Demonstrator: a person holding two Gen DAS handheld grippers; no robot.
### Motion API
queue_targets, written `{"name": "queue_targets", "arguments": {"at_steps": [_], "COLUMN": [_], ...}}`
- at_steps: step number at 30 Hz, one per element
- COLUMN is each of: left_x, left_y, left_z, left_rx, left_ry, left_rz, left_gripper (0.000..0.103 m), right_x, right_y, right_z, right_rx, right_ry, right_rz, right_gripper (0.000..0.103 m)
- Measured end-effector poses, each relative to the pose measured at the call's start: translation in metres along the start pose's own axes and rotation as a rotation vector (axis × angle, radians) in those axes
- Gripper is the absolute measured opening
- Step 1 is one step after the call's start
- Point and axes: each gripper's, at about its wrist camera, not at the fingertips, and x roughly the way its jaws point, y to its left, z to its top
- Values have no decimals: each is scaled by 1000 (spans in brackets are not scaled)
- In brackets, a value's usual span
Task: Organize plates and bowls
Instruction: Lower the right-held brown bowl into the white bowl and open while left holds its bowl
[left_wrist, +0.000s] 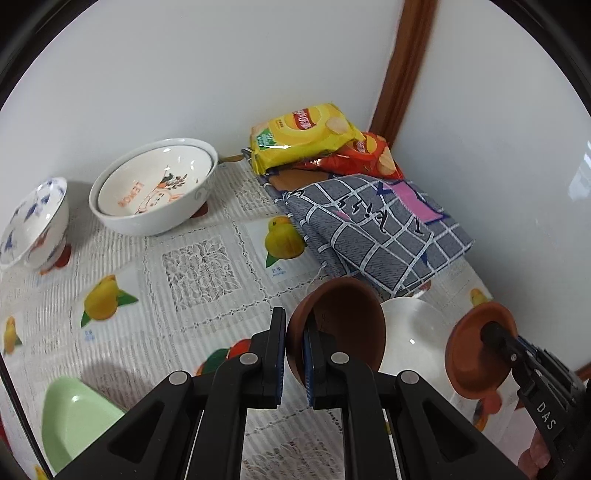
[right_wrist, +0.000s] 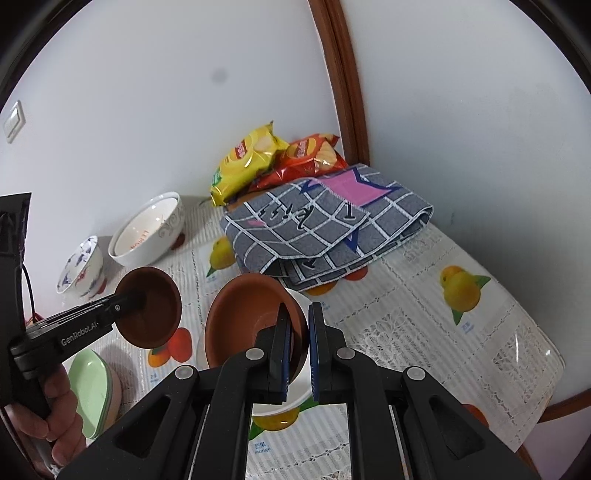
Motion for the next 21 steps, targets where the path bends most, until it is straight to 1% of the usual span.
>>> {"name": "queue_targets", "arguments": {"at_steps": [3,6,12,14,21], "left_x": [2,4,-2,-4,-6], "left_y": [3,5,9,11,10], "left_z": [-1,-3,-4,-4,-4], "left_rx": [-5,-7,-14,-16,-14], "left_ry": [4,18,7,-2,-3], "left_rz": [9,-8,-2,14,13], "left_gripper": [9,9,9,9,9], "right_x": [7,11,18,21,30], "right_y": [3,7,16,19,23], "right_z": [0,-2,-13,-15,-21], "right_rx": [-2,-13,-38,-47,-53], "right_ry": [4,2,13,22,49], "right_rz": [-1,-6,7,10,-19], "right_gripper": [9,9,9,9,9]}}
